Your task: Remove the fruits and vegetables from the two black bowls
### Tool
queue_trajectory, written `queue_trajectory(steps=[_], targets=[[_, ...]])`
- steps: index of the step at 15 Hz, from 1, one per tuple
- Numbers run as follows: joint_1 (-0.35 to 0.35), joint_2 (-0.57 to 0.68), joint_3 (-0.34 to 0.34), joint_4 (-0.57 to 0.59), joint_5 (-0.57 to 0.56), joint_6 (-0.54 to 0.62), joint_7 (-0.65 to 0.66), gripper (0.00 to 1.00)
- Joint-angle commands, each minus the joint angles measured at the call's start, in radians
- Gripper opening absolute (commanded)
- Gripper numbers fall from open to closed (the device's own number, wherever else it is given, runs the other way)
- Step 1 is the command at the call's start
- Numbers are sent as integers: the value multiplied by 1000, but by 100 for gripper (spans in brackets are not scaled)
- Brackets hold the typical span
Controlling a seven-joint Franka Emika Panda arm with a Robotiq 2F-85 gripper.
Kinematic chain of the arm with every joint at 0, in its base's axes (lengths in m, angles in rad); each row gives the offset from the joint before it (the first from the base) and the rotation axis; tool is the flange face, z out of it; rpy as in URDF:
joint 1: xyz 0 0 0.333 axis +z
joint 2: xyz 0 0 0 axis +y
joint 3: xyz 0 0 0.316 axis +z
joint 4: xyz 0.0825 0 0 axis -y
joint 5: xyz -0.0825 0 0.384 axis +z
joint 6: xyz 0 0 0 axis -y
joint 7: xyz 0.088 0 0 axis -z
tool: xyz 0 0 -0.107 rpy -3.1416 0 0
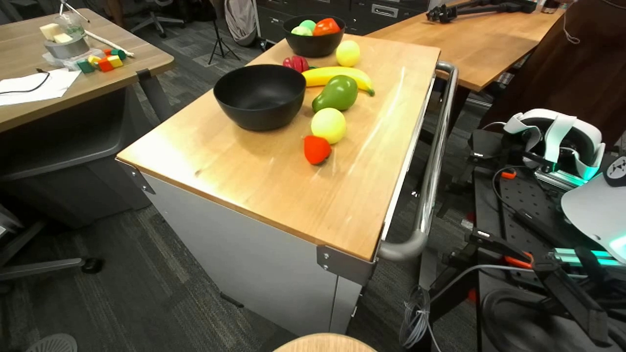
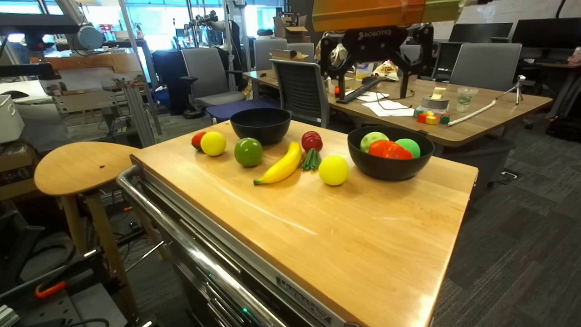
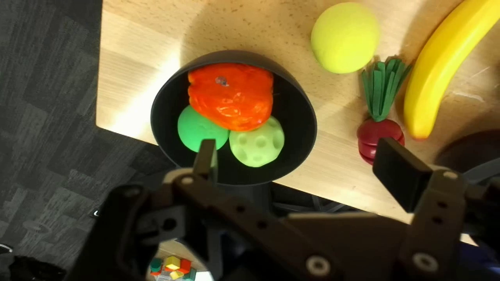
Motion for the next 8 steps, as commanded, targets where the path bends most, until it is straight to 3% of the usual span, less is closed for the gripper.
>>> queue_trajectory(steps=[1,8], targets=[[0,13,5,8,-1,18,6,100],[-1,193,27,152,-42,111,191,100]])
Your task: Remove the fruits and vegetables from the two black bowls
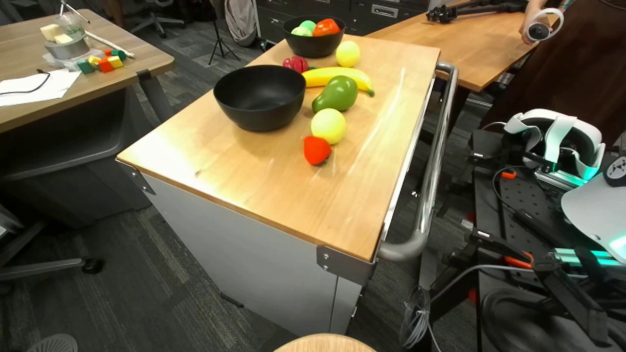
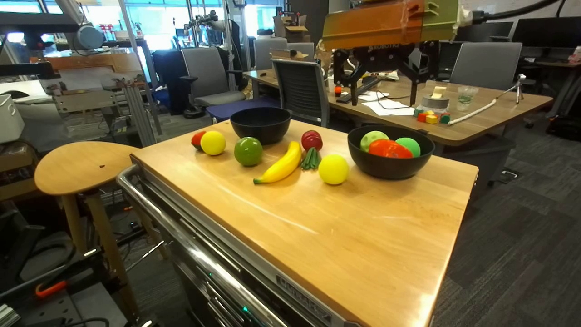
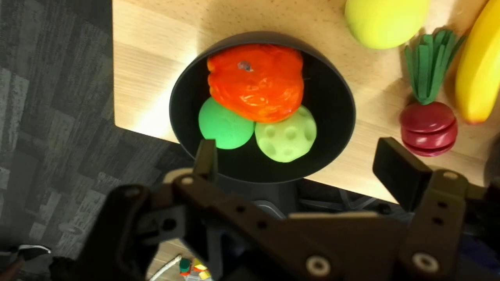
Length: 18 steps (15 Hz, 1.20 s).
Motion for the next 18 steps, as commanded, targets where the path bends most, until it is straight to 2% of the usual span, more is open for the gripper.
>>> queue_trajectory(steps=[1,8,15,16,17,18], targets=[[-5,118,14,103,-36,38,105,100],[-25,266,27,179,-133,67,260,100],[-33,322,39,166,-212,91,325,100],[-35,325,40,166,-218,94,330,91],[-37,323,42,165,-223,98,332,74],[-38,318,43,165,-228,97,334,69]])
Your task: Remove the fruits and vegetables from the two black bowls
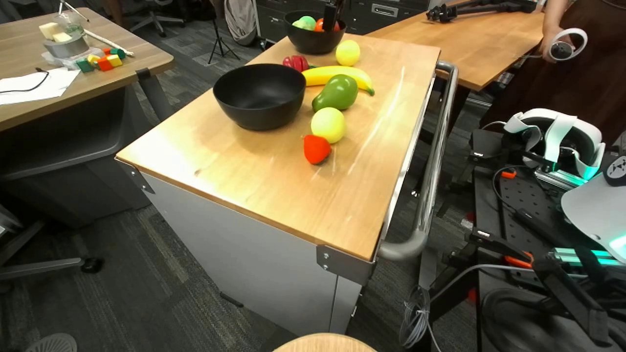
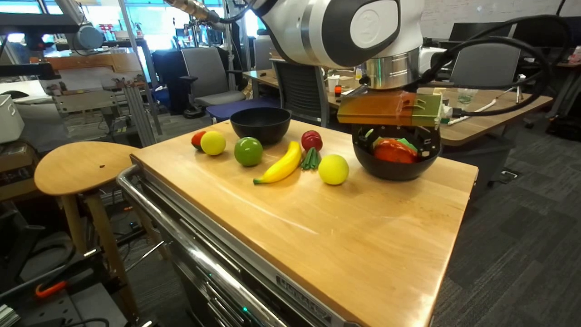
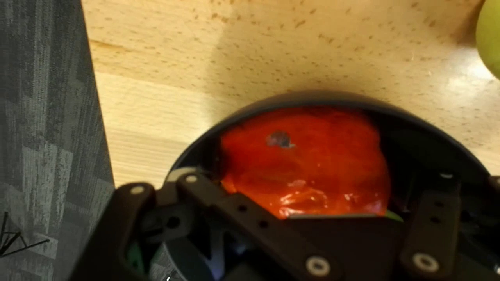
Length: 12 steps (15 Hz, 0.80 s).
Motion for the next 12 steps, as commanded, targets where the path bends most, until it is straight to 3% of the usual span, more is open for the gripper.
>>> queue_trajectory(steps=[1,8,12], targets=[[-26,1,28,3,-36,21,25,69],[-58,-257,94,-225,-35,157,-149,66],[-62,-463,98,-393,53,87,-279,66]])
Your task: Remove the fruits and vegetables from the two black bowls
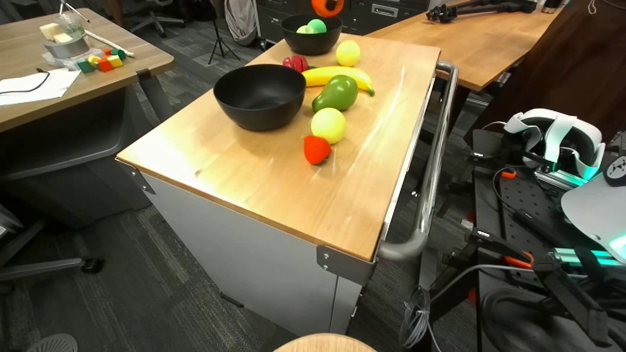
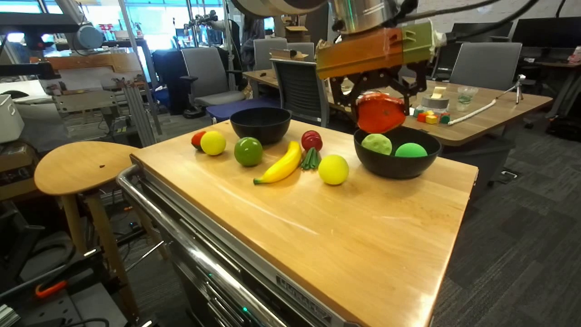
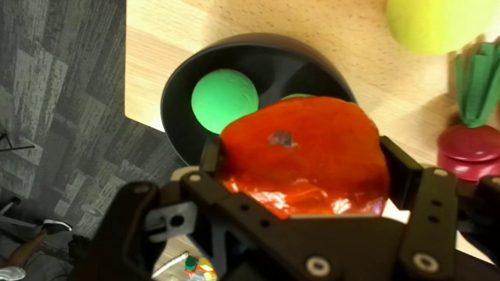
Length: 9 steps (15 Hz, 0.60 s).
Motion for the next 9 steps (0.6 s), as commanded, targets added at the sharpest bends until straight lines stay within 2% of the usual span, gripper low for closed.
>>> queue_trajectory(steps=[1,5,9], targets=[[-6,-222,-13,-196,70,-50,-128,66],[17,-321,-108,-300,66,-80,-236,66],[36,-293,-187,-330,155,-130,-385,66]])
